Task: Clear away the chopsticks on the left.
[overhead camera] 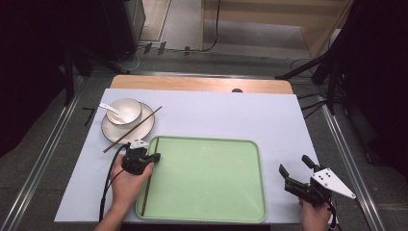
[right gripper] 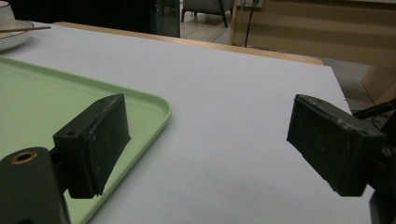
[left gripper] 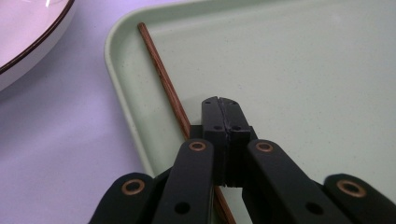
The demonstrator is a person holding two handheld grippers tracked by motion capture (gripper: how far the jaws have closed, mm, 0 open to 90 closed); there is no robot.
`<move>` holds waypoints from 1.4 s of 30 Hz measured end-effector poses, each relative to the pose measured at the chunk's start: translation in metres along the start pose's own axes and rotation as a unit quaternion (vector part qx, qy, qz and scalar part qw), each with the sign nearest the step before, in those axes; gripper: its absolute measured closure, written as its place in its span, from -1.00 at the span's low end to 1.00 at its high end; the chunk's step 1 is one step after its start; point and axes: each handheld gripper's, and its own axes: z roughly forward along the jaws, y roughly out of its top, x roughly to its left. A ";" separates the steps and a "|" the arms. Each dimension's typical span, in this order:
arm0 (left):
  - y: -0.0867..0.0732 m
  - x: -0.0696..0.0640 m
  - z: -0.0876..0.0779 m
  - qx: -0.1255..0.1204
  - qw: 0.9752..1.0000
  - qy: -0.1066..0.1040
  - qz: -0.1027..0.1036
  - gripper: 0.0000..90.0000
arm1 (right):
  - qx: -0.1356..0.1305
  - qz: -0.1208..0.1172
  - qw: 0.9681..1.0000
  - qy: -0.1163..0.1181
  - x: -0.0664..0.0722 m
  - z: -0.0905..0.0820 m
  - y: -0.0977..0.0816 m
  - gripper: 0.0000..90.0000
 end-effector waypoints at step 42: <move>0.023 0.030 -0.033 -0.044 0.999 -0.010 0.029 0.49 | -0.003 0.003 1.000 -0.003 -0.003 -0.003 0.000 -0.71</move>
